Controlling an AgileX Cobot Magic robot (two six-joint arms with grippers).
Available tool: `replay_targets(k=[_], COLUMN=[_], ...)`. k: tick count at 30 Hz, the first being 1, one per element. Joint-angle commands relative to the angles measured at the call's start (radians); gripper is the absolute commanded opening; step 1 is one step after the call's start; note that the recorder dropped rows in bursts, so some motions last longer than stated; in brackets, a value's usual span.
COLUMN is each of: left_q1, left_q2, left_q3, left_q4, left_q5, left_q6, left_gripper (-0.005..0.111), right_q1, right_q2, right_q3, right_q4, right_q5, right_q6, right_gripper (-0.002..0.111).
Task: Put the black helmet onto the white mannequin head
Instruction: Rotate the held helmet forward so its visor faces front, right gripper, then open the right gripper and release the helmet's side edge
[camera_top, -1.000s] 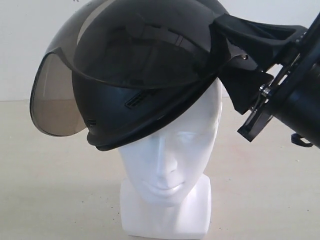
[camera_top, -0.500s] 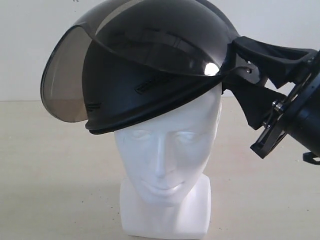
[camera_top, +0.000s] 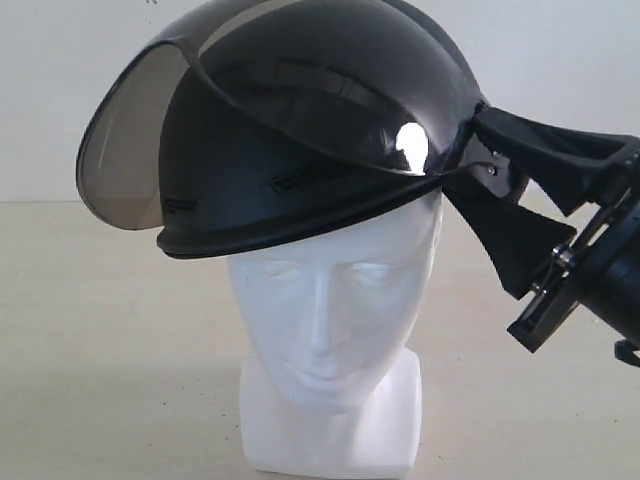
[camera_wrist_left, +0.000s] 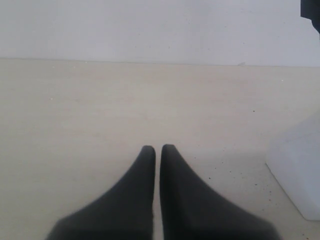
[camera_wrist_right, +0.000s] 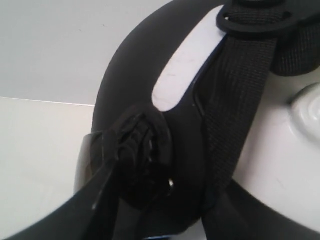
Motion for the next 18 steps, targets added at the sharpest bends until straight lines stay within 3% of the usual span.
replay_targets(k=[1, 18], left_q1=[0.0, 0.0], left_q2=[-0.003, -0.003], left_q3=[0.003, 0.003], left_q4=[-0.005, -0.005], left_q5=[-0.001, -0.001], left_q6=[0.003, 0.003], left_gripper=[0.004, 0.004], right_q1=[-0.008, -0.008], right_q2=[0.035, 0.035], right_q3=[0.046, 0.116], right_q4=[-0.085, -0.091], right_q5=[0.283, 0.215], right_q6=[-0.037, -0.021], right_gripper=[-0.001, -0.001])
